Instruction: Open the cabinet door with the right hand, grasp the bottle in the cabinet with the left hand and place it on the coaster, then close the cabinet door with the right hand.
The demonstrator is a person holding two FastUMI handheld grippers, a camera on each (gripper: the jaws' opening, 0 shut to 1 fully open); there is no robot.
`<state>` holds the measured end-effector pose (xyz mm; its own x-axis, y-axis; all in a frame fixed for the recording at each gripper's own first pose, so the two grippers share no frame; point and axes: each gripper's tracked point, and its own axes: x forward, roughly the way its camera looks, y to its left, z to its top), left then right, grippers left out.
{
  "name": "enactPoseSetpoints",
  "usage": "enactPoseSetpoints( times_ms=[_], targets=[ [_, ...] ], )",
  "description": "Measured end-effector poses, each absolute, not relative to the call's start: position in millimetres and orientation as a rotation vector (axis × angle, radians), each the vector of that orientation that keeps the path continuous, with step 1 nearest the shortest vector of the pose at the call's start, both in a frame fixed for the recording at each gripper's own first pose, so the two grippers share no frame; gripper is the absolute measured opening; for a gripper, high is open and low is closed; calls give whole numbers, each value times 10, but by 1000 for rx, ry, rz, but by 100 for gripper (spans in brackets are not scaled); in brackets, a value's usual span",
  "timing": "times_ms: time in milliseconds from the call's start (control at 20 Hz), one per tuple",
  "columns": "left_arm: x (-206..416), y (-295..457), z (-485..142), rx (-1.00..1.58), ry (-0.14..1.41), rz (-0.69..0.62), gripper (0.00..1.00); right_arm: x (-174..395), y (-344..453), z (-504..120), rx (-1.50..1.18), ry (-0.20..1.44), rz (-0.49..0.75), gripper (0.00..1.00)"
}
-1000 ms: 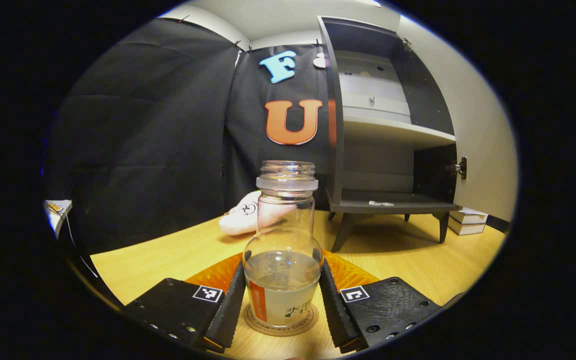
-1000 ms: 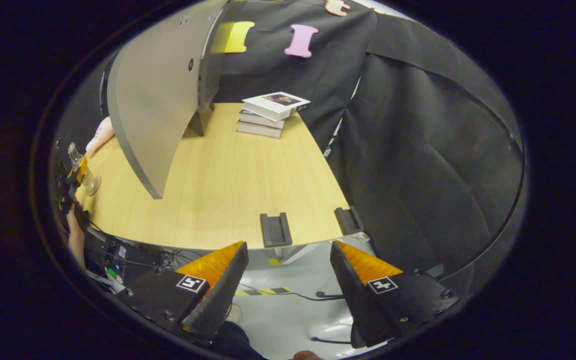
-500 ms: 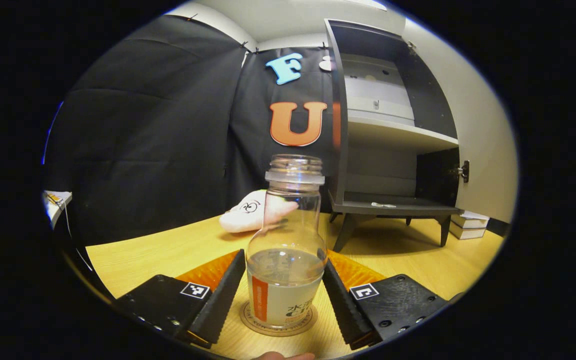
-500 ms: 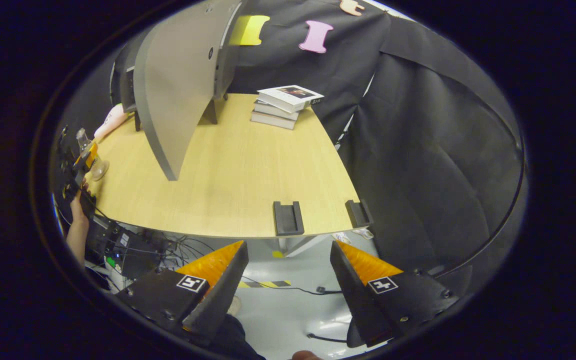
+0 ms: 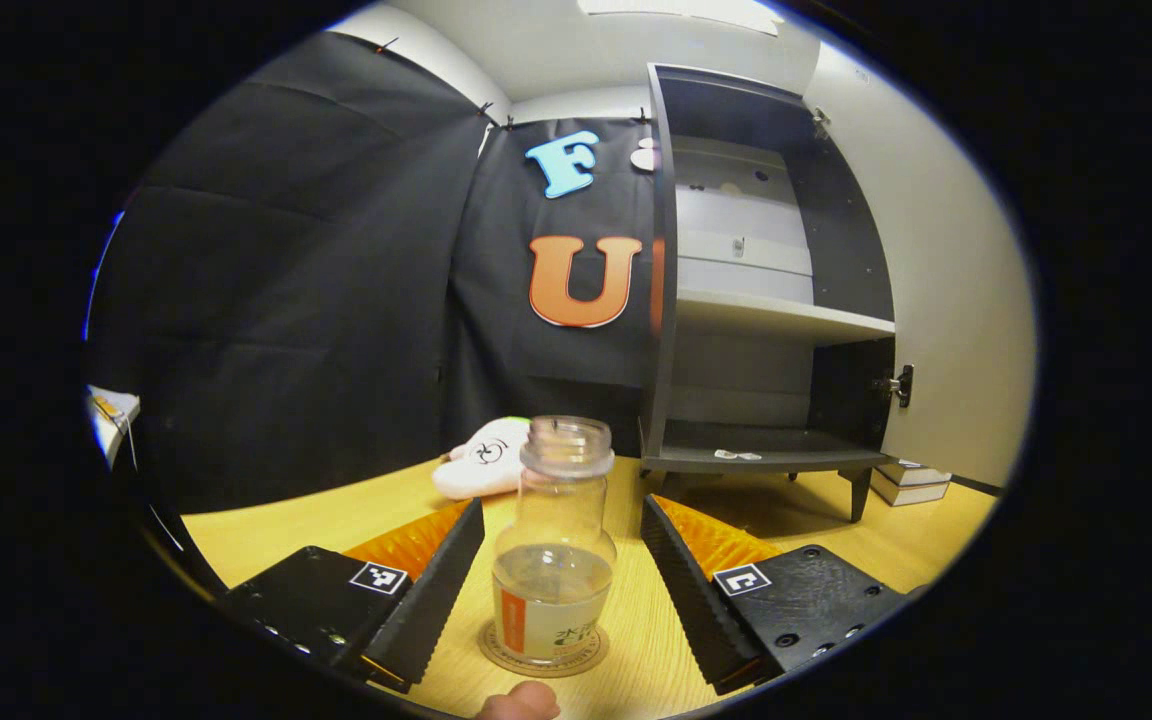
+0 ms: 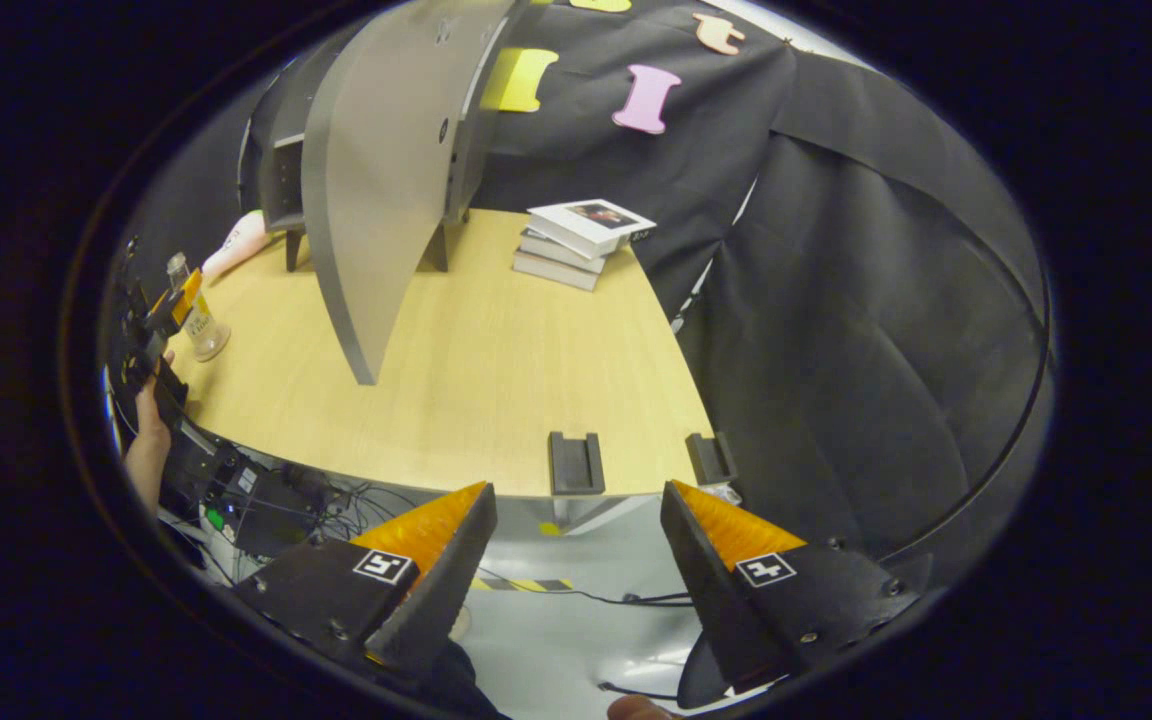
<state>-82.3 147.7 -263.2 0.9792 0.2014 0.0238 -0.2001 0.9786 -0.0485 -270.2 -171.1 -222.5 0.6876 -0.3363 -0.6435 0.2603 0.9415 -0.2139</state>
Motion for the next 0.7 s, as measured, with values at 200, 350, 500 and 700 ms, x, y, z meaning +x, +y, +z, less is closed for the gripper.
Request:
enactPoseSetpoints(
  times_ms=[200,350,500,700],
  targets=[
    [-1164,1517,-2100,-11,1,224,95,-2595,-1863,-1838,-93,614,-366,100],
    [-1425,1434,-1611,-12,81,233,95,-2431,-1846,-1634,-6,536,-332,100],
    [-1599,1187,-691,-13,24,161,95,-2172,-1960,-1036,17,380,-343,100],
    [-1694,790,-335,-89,100,82,95,-1890,-1771,24,103,94,-252,100]
  ],
)
